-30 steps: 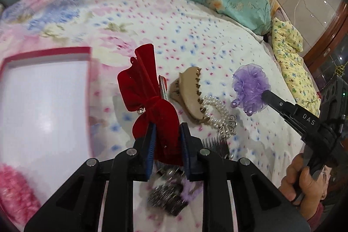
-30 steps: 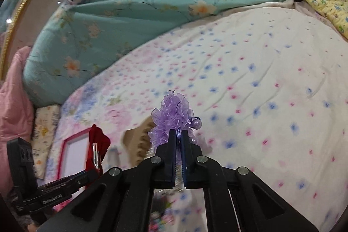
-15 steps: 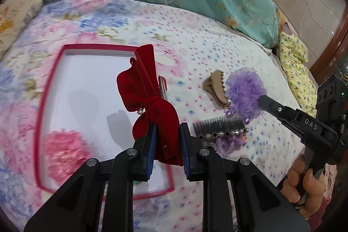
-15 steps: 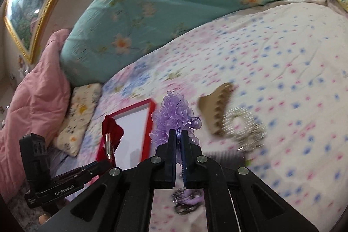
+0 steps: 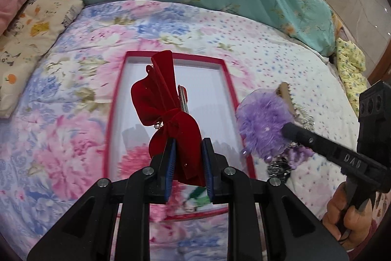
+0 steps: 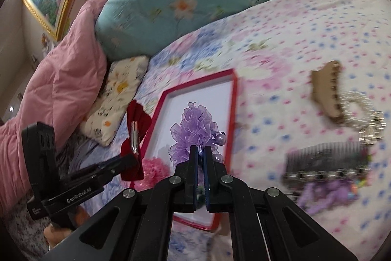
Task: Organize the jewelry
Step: 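Place the red bow and purple flower into the red box and open both tools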
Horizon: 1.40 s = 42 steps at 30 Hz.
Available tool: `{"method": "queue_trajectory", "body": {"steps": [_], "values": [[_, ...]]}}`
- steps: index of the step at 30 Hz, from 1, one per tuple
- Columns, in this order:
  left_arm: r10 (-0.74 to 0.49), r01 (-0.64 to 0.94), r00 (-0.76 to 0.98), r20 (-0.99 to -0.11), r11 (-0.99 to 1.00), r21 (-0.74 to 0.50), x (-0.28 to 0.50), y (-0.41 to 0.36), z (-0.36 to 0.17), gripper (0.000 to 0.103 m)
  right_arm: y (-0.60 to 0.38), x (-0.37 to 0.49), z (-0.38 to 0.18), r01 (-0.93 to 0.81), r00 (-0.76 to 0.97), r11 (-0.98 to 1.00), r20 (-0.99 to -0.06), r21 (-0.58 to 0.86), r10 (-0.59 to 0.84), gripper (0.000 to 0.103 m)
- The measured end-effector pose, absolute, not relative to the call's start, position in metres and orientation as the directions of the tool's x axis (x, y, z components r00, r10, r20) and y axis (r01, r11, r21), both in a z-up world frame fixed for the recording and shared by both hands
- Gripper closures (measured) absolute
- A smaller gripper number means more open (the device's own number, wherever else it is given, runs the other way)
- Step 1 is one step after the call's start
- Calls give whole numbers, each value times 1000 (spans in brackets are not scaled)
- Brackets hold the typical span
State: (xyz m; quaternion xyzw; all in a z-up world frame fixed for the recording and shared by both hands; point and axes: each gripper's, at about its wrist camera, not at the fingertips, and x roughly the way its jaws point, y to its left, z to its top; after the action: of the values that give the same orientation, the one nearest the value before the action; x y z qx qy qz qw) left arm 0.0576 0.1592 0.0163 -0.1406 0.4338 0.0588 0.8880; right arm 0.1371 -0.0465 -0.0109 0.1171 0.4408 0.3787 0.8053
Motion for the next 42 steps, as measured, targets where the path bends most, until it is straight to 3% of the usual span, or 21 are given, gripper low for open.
{"method": "queue_trajectory", "body": {"steps": [13,34,42], "values": [[36,-261,541,-841,957,-127,83,188,-17,84,5,144,-50,-518,242,692,-689,503,683,100],[90,-246,494,-865,968,-40,173,203,-42,87,43,237,-60,-454,316,744,-692,491,649,100],[86,-259,473,-877,965,-45,177,204,-53,86,51,247,-73,-455,289,753,-721,475,630,94]]}}
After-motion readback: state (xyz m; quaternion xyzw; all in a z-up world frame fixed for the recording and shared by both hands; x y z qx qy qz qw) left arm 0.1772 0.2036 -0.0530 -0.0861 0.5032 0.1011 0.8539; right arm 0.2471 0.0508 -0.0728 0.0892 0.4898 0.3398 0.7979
